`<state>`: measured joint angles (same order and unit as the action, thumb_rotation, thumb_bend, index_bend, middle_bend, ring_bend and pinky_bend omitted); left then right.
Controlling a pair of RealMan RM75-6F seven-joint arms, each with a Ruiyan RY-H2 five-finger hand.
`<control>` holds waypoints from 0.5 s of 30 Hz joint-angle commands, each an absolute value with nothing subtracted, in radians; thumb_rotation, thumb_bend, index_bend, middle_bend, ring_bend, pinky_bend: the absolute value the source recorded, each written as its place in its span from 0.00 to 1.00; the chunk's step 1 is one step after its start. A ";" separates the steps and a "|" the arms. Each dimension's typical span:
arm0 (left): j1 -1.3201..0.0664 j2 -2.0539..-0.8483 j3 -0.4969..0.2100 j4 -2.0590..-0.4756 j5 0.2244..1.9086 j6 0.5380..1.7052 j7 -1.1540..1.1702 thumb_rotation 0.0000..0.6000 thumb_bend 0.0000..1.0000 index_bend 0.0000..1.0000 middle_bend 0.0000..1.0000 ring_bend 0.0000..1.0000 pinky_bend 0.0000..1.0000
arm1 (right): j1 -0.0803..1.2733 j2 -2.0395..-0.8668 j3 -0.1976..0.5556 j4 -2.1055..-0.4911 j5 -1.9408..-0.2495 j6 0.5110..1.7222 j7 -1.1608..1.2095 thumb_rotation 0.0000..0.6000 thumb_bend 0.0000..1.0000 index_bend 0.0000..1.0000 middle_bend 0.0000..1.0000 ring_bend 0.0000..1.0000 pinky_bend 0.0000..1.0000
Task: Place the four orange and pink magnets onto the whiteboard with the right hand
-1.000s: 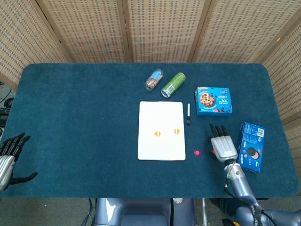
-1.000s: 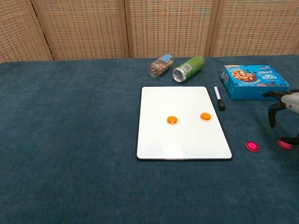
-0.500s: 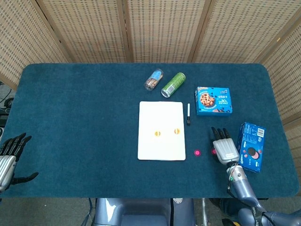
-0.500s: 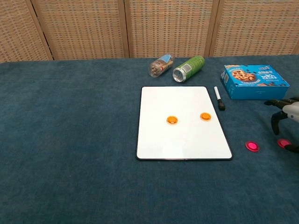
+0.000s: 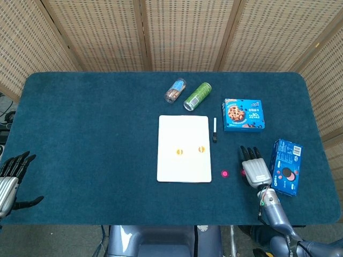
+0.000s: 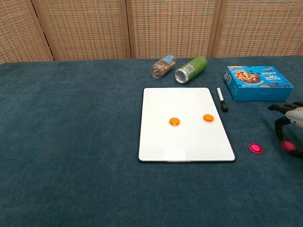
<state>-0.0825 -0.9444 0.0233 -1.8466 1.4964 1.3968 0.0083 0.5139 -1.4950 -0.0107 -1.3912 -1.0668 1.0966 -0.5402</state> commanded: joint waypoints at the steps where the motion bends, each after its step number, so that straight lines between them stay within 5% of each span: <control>1: -0.082 -0.945 0.023 -1.847 1.496 1.397 0.009 1.00 0.00 0.00 0.00 0.00 0.00 | 0.510 -1.495 -0.009 -1.386 -1.070 1.093 -0.540 1.00 0.36 0.42 0.00 0.00 0.00; 15: -0.083 -0.947 0.023 -1.848 1.495 1.397 0.015 1.00 0.00 0.00 0.00 0.00 0.00 | 0.494 -1.507 0.006 -1.347 -1.086 1.065 -0.530 1.00 0.36 0.43 0.00 0.00 0.00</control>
